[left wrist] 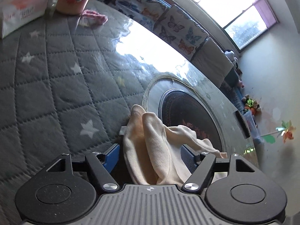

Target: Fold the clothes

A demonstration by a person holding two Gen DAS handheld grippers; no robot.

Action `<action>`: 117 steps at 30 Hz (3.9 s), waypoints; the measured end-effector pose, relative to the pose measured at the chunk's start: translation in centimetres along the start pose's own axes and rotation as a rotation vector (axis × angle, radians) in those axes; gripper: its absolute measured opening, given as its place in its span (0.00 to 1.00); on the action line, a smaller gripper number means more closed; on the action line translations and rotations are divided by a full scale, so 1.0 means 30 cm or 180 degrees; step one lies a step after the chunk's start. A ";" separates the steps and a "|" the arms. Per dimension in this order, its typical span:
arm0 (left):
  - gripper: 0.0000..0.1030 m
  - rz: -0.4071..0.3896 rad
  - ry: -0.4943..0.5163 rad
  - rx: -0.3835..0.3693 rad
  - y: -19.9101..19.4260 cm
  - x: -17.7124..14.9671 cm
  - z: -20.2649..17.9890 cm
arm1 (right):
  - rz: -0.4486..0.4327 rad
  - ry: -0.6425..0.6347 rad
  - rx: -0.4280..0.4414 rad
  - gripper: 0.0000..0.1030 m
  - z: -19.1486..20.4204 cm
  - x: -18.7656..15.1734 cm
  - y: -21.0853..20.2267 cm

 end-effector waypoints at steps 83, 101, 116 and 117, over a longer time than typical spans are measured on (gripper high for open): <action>0.08 -0.1208 -0.0071 0.0614 -0.415 0.205 0.346 | -0.0198 0.1006 -0.0392 0.06 -0.383 0.222 0.199; 0.32 -0.1337 0.0012 0.1114 -0.418 0.236 0.435 | 0.0052 0.0800 -0.0376 0.11 -0.368 0.240 0.391; 0.24 -0.0901 0.0204 0.0761 -0.204 0.271 0.338 | 0.0181 0.0674 0.0038 0.11 -0.280 0.282 0.535; 0.24 -0.0873 0.0226 0.0749 -0.186 0.273 0.329 | 0.0191 0.0676 0.0053 0.12 -0.278 0.285 0.549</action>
Point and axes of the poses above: each gripper's, at about its wrist camera, not at the fingertips, and y roughly the way its jaws point, z to its left, x to its top, the point moved 6 cm from there along y, roughly the way its jaws point, and after that the axes turned 4 degrees about x, right-handed, at the moved point
